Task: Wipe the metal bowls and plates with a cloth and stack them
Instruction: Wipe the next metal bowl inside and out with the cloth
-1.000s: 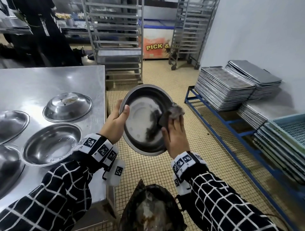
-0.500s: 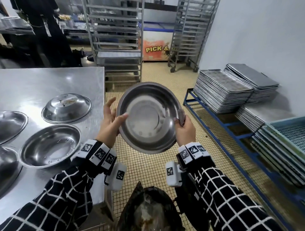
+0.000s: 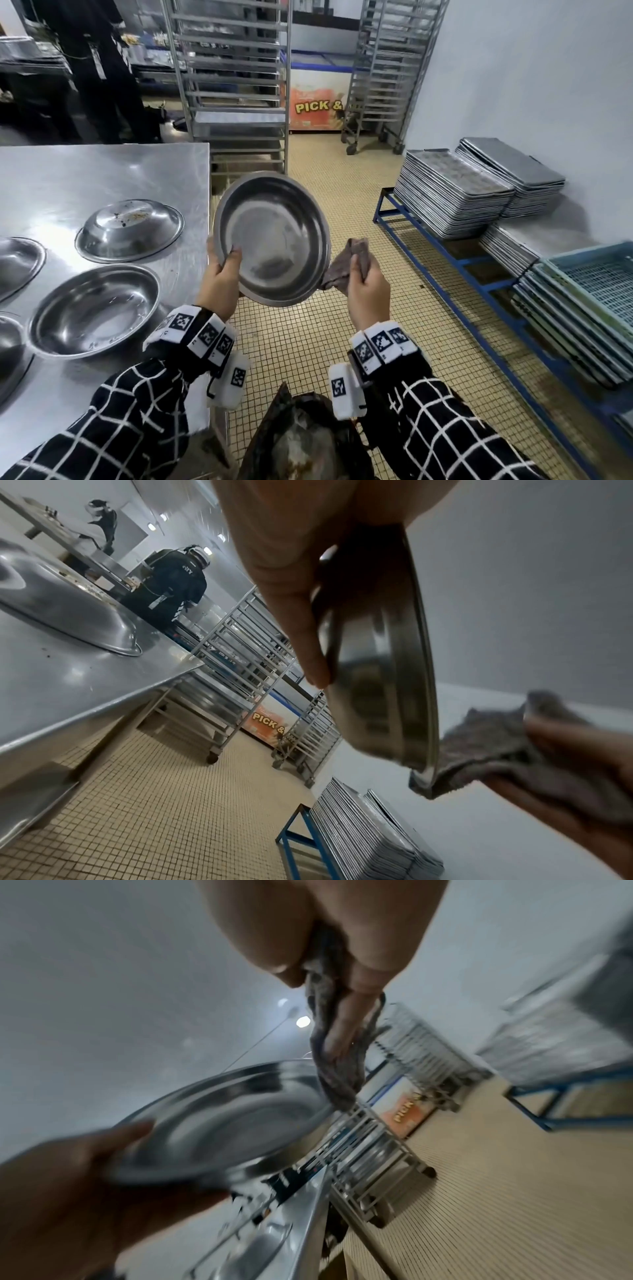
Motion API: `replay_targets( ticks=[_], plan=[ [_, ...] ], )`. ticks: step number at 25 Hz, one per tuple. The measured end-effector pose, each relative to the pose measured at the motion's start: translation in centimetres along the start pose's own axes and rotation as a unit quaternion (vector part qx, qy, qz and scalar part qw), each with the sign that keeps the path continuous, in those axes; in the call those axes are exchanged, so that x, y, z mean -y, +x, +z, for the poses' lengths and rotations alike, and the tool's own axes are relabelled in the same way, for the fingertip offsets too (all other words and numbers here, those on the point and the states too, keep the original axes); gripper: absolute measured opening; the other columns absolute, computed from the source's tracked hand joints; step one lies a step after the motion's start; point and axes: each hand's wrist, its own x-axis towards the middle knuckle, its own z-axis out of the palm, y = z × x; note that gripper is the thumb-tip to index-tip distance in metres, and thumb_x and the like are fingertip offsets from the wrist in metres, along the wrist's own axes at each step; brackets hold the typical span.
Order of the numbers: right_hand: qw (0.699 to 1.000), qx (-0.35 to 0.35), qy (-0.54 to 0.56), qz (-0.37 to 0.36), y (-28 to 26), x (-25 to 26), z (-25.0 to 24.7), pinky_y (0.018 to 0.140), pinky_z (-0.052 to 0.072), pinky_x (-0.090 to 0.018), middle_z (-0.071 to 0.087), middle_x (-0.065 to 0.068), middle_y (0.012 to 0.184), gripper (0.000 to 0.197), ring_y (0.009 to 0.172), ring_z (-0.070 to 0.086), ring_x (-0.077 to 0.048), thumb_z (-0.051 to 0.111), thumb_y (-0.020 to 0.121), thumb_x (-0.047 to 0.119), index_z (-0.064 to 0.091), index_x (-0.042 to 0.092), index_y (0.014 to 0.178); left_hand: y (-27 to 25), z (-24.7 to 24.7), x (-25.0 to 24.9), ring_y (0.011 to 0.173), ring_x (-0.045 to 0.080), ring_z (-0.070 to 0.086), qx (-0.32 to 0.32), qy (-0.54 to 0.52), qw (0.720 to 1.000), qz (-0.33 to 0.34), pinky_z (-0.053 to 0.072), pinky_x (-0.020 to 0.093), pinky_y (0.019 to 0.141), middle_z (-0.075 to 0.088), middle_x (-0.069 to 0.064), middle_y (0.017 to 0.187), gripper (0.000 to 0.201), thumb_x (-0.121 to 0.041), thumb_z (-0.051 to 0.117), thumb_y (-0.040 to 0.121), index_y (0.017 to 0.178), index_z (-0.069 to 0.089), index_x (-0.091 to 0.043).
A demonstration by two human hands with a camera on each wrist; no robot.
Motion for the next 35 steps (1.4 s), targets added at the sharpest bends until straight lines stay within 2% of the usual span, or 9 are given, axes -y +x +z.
replay_targets(
  ticks=[2,5,11,14,18,24,29,32,35],
  plan=[
    [0.985,0.092,-0.063,-0.132,-1.7,0.3,1.6,0.061,0.051,-0.015,0.066,0.001,0.085,0.027,0.069,0.06,0.008,0.042,0.1,0.031,0.055,0.022,0.121,-0.5,-0.1,0.4,0.105,0.024,0.065,0.033,0.014,0.999,0.009,0.05,0.049,0.095,0.064,0.009,0.117,0.074,-0.068,0.042,0.085,0.14,0.04,-0.019],
    [0.878,0.285,-0.22,-0.315,-4.6,-0.2,4.8,0.115,0.028,-0.035,0.045,-0.003,0.145,0.048,0.135,0.037,-0.011,0.036,0.099,0.042,0.034,0.024,0.144,-1.2,0.5,-0.3,0.084,0.003,0.066,0.031,-0.007,0.999,0.006,0.055,0.017,0.072,0.065,0.0,0.102,0.062,-0.062,0.037,0.092,0.128,0.049,-0.014],
    [0.818,0.261,-0.397,-0.324,-2.2,-2.7,2.9,0.12,0.005,-0.037,0.034,0.004,0.152,0.077,0.145,0.018,-0.018,-0.005,0.089,0.064,0.028,0.028,0.148,-1.3,0.0,-2.7,0.088,-0.008,0.06,0.03,0.006,0.999,0.022,0.045,0.002,0.061,0.06,-0.006,0.11,0.037,-0.036,0.032,0.101,0.129,0.043,-0.015],
    [0.868,0.255,-0.326,-0.276,-2.0,-2.3,3.4,0.12,0.009,-0.04,0.034,0.004,0.152,0.08,0.145,0.016,-0.017,-0.006,0.088,0.067,0.031,0.029,0.147,-1.1,0.1,-1.8,0.126,0.01,0.042,0.034,0.039,0.998,0.045,0.039,-0.002,0.073,0.041,0.003,0.145,0.055,-0.04,0.031,0.1,0.15,0.025,-0.015],
    [0.918,0.276,-0.12,-0.259,-5.8,0.3,6.4,0.112,0.031,-0.041,0.044,0.008,0.146,0.054,0.137,0.035,-0.011,0.018,0.1,0.052,0.038,0.028,0.144,-1.5,0.4,-2.9,0.107,0.015,0.057,0.019,0.024,0.996,0.084,0.046,0.008,0.071,0.055,0.003,0.123,0.049,-0.039,0.032,0.101,0.145,0.033,-0.019],
    [0.848,0.157,-0.4,-0.31,-2.2,-3.1,3.0,0.119,0.002,-0.045,0.024,0.007,0.156,0.056,0.147,-0.002,-0.016,0.005,0.099,0.051,0.024,0.033,0.148,-0.8,-1.2,-2.3,0.109,0.007,0.061,0.055,0.006,0.994,0.095,0.05,0.021,0.086,0.061,0.004,0.122,0.057,-0.048,0.045,0.095,0.14,0.039,-0.013],
    [0.906,0.056,-0.34,-0.244,1.8,-1.6,1.4,0.117,0.014,-0.045,-0.018,-0.003,0.158,0.065,0.146,-0.012,-0.026,0.013,0.098,0.051,-0.002,0.02,0.152,-1.5,-0.8,-3.6,0.089,0.011,0.066,0.042,-0.013,0.997,0.057,0.052,0.026,0.069,0.067,-0.003,0.098,0.038,-0.041,0.037,0.1,0.12,0.059,-0.017],
    [0.966,0.032,-0.181,-0.18,2.7,1.1,0.5,0.087,0.048,-0.03,0.023,-0.005,0.156,0.06,0.119,0.046,-0.014,0.031,0.099,0.046,0.014,0.021,0.152,-1.4,-1.3,-4.2,0.088,0.019,0.067,0.052,-0.027,0.997,0.044,0.051,0.033,0.069,0.071,0.0,0.095,0.034,-0.044,0.037,0.099,0.104,0.065,-0.024],
    [0.994,0.051,-0.065,-0.075,3.1,2.2,-0.8,0.068,0.047,-0.015,0.063,-0.001,0.096,0.032,0.074,0.054,-0.001,0.047,0.097,0.038,0.053,0.014,0.118,-1.1,-1.4,-4.5,0.086,0.019,0.068,0.071,-0.044,0.996,0.037,0.052,0.028,0.069,0.074,0.0,0.089,0.032,-0.043,0.042,0.096,0.102,0.066,-0.022]
  ],
)
